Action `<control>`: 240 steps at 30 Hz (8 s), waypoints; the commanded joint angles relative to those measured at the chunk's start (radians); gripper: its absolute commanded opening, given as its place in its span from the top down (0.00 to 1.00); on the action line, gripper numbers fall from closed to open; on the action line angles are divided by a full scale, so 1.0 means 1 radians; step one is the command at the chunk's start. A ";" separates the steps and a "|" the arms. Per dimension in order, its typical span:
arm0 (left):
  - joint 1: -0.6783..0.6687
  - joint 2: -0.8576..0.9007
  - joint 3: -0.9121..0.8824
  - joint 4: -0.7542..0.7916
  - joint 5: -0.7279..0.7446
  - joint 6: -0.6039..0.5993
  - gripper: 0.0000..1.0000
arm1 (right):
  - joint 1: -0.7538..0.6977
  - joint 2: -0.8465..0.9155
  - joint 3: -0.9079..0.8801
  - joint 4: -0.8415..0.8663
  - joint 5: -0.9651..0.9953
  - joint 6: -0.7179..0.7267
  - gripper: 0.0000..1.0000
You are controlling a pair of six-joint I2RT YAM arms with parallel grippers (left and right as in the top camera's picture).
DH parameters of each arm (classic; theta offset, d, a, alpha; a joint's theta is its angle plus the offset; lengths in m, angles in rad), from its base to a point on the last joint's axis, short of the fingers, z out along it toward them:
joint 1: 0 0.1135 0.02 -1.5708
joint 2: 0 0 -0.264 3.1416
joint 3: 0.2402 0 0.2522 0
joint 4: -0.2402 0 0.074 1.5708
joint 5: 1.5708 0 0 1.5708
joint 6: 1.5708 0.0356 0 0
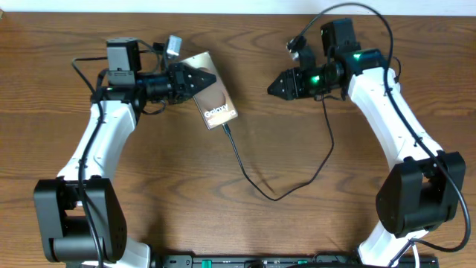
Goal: Plug charger to phone and switch on socket
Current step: 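Open the right gripper off the plug and raise the right arm away, then lower the phone flat onto the table with the left gripper, then open the left gripper and lift it away from the phone, then move the right gripper over the white power strip's switch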
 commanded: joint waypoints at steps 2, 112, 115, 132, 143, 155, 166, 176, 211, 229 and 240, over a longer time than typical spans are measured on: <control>-0.042 0.055 0.003 -0.003 0.048 0.023 0.93 | 0.006 -0.021 0.060 -0.021 0.103 -0.055 0.50; -0.291 0.334 0.016 -0.123 -0.616 0.052 0.70 | 0.008 -0.021 0.060 -0.165 0.269 -0.054 0.34; -0.291 0.334 0.016 -0.123 -0.640 0.053 0.70 | 0.008 -0.021 0.060 -0.164 0.268 -0.054 0.33; -0.291 0.334 0.016 -0.123 -0.705 0.066 0.49 | 0.008 -0.021 0.060 -0.174 0.269 -0.046 0.32; -0.291 0.334 0.018 -0.126 -0.723 0.121 0.36 | 0.008 -0.021 0.060 -0.178 0.268 -0.047 0.31; -0.284 0.271 0.058 -0.266 -0.898 0.143 0.32 | 0.008 -0.021 0.060 -0.179 0.268 -0.047 0.32; -0.160 -0.055 0.076 -0.436 -0.907 0.156 0.31 | 0.001 -0.046 0.090 -0.158 0.230 -0.047 0.37; -0.056 -0.297 0.076 -0.501 -0.908 0.184 0.27 | -0.150 -0.245 0.121 -0.174 0.231 -0.035 0.28; -0.036 -0.373 0.076 -0.519 -0.964 0.183 0.00 | -0.591 -0.121 0.118 -0.333 0.382 -0.002 0.01; -0.036 -0.373 0.075 -0.519 -0.964 0.183 0.00 | -0.763 -0.040 0.118 -0.194 0.408 -0.037 0.01; -0.036 -0.373 0.075 -0.519 -0.964 0.183 0.00 | -0.843 0.077 0.118 -0.097 0.246 -0.047 0.01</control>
